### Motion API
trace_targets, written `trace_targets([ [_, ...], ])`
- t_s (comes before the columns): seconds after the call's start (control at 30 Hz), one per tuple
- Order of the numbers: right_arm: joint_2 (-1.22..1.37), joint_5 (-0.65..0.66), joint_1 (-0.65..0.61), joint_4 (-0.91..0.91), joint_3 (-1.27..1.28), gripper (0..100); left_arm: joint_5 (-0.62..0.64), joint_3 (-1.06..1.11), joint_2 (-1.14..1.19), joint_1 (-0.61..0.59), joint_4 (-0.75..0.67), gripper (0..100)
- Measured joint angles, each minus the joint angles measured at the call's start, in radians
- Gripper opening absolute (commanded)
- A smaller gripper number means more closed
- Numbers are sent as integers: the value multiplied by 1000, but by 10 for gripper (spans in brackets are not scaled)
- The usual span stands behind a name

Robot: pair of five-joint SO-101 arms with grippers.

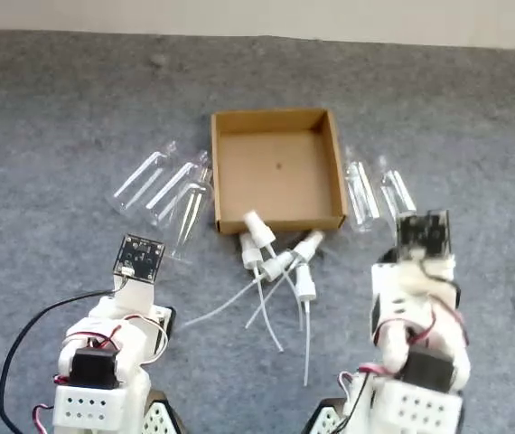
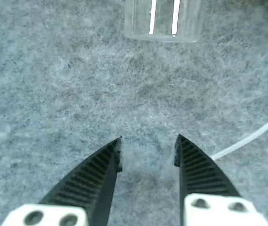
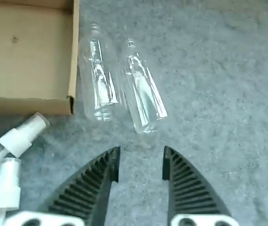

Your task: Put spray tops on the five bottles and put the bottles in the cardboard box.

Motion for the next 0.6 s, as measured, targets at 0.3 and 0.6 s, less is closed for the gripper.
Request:
trace_targets([
  [0.3, 786, 94, -61, 204, -666, 312, 0, 0, 0, 0, 0, 158],
  [0.6, 1488, 155, -100, 358, -1255, 312, 0, 0, 0, 0, 0, 158],
])
